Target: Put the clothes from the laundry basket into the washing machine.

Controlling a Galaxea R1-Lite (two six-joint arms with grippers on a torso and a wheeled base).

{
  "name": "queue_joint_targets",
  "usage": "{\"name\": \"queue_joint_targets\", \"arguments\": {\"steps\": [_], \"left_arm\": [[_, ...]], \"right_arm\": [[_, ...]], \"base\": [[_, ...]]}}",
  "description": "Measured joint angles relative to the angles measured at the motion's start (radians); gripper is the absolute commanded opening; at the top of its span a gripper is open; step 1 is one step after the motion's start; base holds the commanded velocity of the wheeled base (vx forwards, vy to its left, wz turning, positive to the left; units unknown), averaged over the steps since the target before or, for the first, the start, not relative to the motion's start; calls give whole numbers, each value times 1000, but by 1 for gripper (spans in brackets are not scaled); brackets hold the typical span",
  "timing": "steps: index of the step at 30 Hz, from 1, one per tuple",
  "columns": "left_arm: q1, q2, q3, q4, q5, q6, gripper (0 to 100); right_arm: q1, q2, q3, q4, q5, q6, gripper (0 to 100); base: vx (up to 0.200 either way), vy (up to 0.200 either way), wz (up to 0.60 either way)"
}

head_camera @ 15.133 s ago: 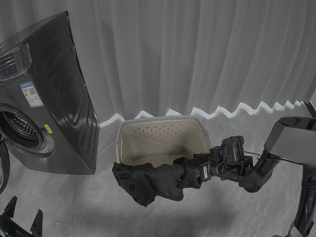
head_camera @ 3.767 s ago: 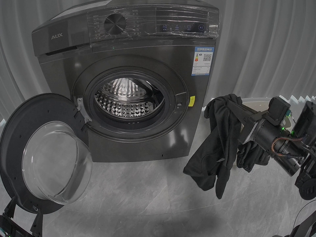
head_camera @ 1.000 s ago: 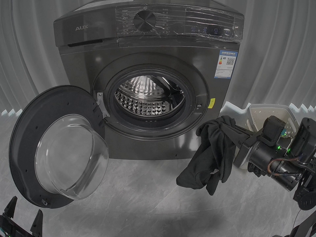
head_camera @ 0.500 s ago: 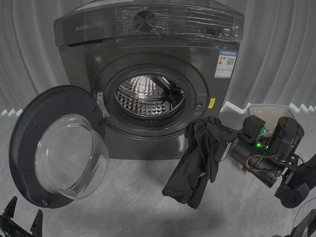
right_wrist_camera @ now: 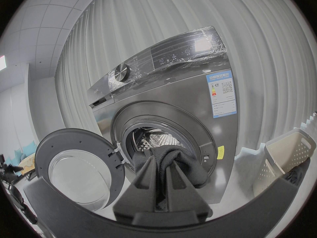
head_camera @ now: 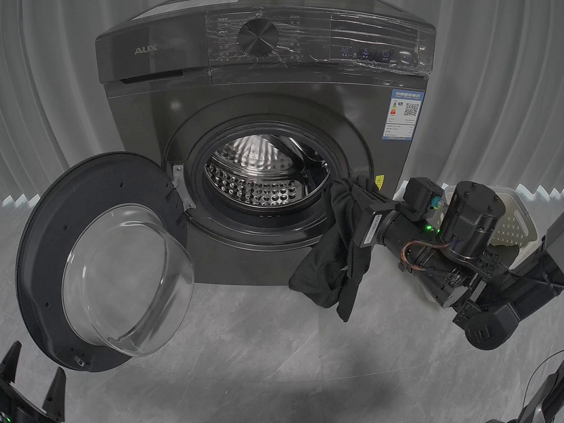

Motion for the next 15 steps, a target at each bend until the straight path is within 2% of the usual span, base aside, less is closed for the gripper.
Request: {"name": "queue_joint_targets", "arguments": {"steps": [5, 8, 15], "left_arm": [[-21, 68, -136, 2, -49, -5, 100], [-44, 163, -183, -22, -85, 1, 100], [-129, 464, -218, -203, -131, 19, 100]], "right_arm": [[8, 19, -32, 3, 0, 7, 0], [14, 27, -50, 11, 2, 14, 0], [22, 37, -101, 68, 33, 60, 0]], "base": [[0, 0, 0], [0, 0, 0], [0, 0, 0]]}}
